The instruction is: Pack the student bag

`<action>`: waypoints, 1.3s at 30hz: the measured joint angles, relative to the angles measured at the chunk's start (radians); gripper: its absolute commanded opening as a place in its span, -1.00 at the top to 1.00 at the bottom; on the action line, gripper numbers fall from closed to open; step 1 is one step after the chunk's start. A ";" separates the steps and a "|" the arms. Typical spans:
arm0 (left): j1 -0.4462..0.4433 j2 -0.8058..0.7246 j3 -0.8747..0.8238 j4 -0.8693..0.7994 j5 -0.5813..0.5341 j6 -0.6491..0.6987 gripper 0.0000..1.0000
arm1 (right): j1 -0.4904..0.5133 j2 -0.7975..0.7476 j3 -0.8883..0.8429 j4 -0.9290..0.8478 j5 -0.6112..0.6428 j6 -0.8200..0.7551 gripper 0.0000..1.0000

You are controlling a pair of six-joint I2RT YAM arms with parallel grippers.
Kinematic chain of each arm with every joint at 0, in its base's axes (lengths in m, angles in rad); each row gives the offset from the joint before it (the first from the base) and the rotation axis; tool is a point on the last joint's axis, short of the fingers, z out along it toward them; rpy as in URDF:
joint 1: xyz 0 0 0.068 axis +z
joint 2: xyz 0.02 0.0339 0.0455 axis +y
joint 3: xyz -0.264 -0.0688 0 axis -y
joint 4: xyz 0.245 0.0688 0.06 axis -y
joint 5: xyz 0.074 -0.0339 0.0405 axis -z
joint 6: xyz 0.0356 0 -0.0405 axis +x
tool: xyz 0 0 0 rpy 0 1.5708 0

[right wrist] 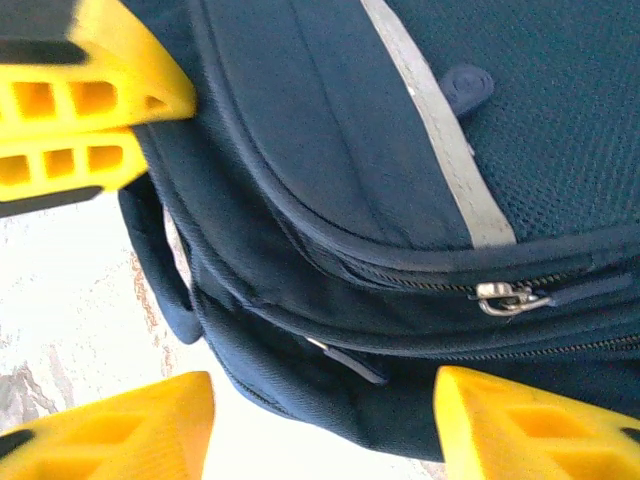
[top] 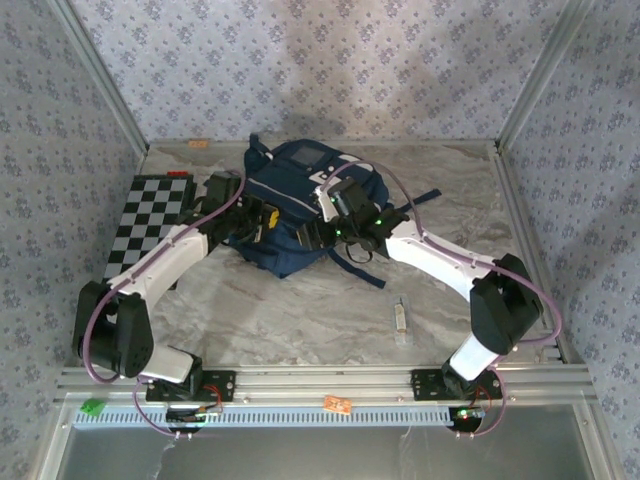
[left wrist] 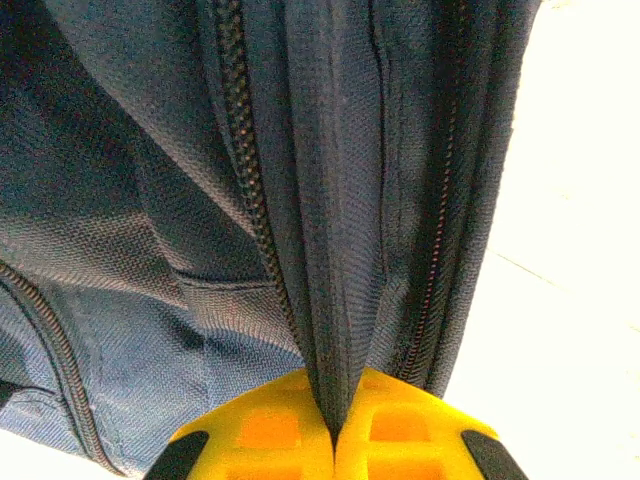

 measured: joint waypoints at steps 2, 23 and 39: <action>0.005 -0.008 0.000 -0.001 0.000 -0.005 1.00 | 0.003 0.000 -0.008 0.004 -0.001 0.002 -0.12; 0.012 -0.018 0.012 -0.008 -0.015 -0.019 1.00 | 0.027 0.117 0.029 0.082 0.043 0.012 0.19; 0.012 -0.018 0.012 -0.007 -0.022 -0.019 1.00 | 0.070 0.107 -0.002 0.132 0.179 0.014 0.83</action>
